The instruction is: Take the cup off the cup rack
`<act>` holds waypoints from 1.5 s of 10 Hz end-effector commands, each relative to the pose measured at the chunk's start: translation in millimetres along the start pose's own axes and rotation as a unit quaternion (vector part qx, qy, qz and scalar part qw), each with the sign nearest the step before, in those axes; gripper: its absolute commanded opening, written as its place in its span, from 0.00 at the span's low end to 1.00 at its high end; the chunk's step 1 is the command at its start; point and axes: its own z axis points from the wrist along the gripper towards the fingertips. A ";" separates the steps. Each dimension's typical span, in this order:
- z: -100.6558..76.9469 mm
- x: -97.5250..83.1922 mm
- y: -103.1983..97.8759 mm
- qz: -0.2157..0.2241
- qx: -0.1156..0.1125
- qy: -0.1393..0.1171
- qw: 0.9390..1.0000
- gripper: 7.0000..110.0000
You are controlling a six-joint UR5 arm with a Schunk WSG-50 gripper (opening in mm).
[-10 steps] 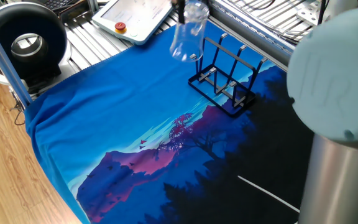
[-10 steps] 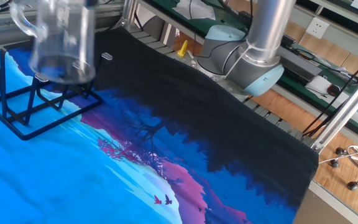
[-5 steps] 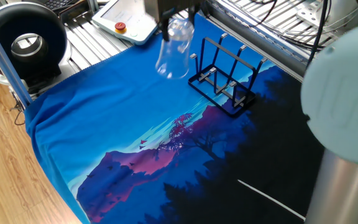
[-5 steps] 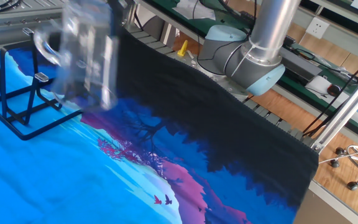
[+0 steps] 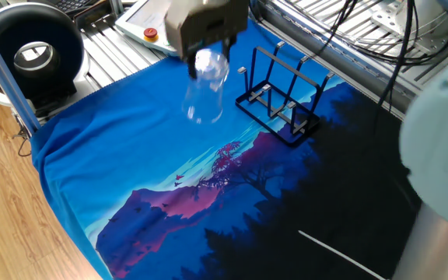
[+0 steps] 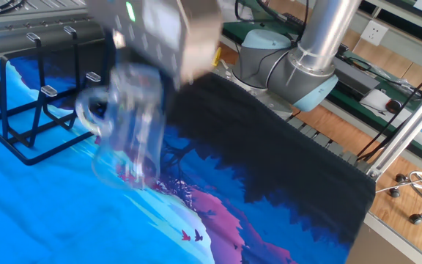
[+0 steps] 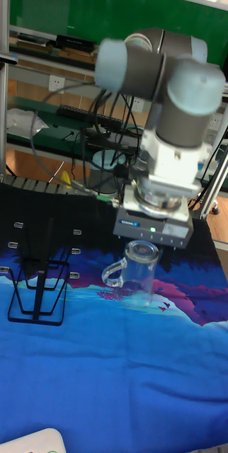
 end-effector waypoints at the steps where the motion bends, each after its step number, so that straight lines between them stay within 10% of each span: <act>1: 39.2 15.8 8.4 -0.022 0.024 0.018 0.999 0.15; 5: 51.9 25.9 -12.0 -0.044 0.056 0.055 0.996 0.15; 15: 67.0 26.8 -9.3 -0.049 0.030 0.075 0.996 0.15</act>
